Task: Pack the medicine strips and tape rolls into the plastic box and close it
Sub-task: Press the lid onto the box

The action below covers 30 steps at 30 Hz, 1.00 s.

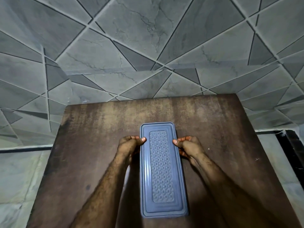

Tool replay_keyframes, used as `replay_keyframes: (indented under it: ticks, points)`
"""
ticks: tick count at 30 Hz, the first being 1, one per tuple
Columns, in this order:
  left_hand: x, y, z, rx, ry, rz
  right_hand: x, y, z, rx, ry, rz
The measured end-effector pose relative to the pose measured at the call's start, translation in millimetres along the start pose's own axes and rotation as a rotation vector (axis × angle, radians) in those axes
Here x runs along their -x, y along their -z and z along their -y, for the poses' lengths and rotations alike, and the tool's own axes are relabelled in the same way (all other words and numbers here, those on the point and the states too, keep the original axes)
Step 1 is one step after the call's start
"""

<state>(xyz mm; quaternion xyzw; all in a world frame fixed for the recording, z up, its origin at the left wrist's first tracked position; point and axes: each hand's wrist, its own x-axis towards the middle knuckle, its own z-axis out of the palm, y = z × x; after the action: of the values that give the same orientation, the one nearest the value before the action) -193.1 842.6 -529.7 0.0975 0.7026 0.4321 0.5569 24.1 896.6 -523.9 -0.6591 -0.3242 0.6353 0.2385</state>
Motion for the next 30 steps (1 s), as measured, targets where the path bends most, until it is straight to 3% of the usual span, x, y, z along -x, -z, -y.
replay_keyframes:
  ticks: [9,18,25,30]
  points:
    - [-12,1,-14,-0.016,0.021,0.118,-14,2,23,-0.032,-0.022,0.09]
    - [-40,-23,-35,0.104,-0.075,-0.041,-49,-29,55,-0.056,0.04,-0.037]
    - [-55,-24,-28,-0.071,-0.121,-0.088,-59,-43,43,0.083,0.136,-0.215]
    - [-43,-23,-32,-0.117,-0.158,-0.11,-55,-37,45,0.075,0.162,-0.21]
